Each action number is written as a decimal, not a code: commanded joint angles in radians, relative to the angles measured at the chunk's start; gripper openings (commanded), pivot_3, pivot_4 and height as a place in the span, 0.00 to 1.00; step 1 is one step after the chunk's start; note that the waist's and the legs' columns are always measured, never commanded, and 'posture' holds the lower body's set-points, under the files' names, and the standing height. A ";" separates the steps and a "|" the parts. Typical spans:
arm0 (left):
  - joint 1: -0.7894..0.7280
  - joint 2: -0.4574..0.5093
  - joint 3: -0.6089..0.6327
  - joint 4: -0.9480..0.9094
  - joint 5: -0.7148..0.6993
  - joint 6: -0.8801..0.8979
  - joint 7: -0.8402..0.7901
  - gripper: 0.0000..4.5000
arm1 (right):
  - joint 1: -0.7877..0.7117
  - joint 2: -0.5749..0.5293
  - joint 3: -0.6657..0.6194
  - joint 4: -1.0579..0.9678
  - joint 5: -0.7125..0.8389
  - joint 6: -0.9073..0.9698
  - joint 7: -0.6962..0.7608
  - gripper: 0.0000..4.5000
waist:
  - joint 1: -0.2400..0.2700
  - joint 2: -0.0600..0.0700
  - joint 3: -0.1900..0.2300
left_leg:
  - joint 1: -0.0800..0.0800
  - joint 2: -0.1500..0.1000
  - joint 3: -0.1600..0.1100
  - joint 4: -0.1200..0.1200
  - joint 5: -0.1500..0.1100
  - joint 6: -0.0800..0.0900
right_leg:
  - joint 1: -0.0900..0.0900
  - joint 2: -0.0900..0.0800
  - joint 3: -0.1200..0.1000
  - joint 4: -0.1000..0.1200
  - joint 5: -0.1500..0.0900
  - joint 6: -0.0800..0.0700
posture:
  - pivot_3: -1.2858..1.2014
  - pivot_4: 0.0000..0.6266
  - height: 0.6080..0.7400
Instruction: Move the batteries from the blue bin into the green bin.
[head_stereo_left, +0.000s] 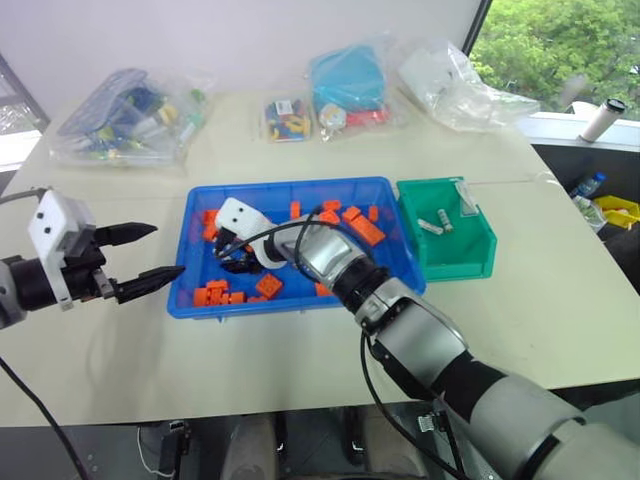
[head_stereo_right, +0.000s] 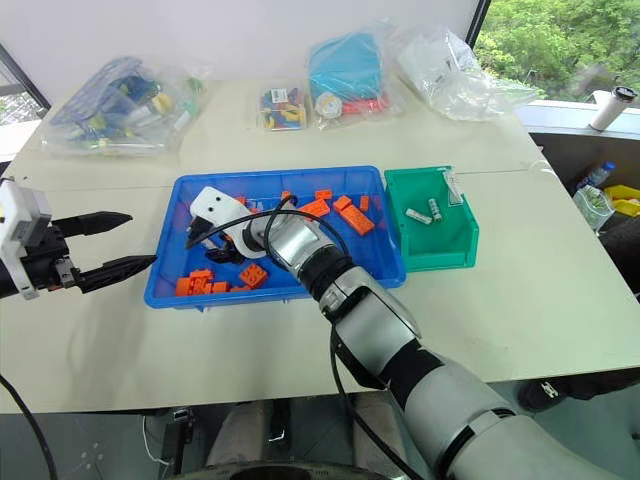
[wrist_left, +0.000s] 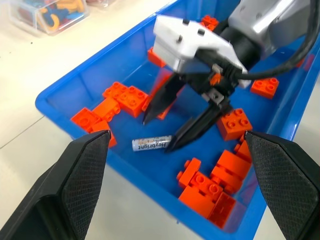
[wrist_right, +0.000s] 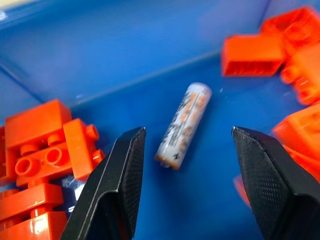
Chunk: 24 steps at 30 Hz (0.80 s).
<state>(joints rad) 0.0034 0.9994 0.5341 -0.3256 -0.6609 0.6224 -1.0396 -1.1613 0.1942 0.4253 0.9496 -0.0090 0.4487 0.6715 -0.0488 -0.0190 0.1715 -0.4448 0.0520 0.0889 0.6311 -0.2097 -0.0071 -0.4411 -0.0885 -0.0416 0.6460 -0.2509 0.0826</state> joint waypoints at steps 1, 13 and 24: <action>-0.016 0.006 0.023 -0.016 -0.011 -0.008 0.005 1.00 | -0.034 0.033 -0.028 0.043 -0.019 -0.039 0.003 0.62 | 0.000 0.000 0.000 | 0.000 0.000 0.000 0.000 0.000 0.000 | 0.000 0.000 0.000 0.000 0.000 0.000 | 0.52 0.24 0.97; -0.065 -0.021 -0.063 -0.027 -0.019 -0.012 0.007 1.00 | -0.005 -0.036 -0.095 -0.138 -0.004 0.073 0.081 0.02 | 0.003 0.000 0.000 | 0.000 0.000 0.000 0.000 0.000 0.000 | 0.000 -0.001 0.000 0.001 0.000 0.000 | 0.52 0.24 0.97; -0.190 -0.116 -0.220 -0.034 -0.027 -0.038 0.032 1.00 | 0.109 -0.544 -0.536 -0.913 0.269 0.870 0.101 0.02 | 0.034 0.000 0.000 | 0.000 -0.002 -0.001 0.002 0.000 0.000 | 0.003 -0.001 -0.001 0.000 0.000 0.000 | 0.52 0.24 0.97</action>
<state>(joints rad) -0.1706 0.8914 0.3275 -0.3533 -0.6990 0.6143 -1.0103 -1.0699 -0.3007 -0.0431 0.1216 0.2242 1.2421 0.7892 -0.0153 -0.0195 0.1713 -0.4447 0.0491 0.0878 0.6336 -0.2095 -0.0066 -0.4378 -0.0898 -0.0427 0.6457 -0.2508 0.0828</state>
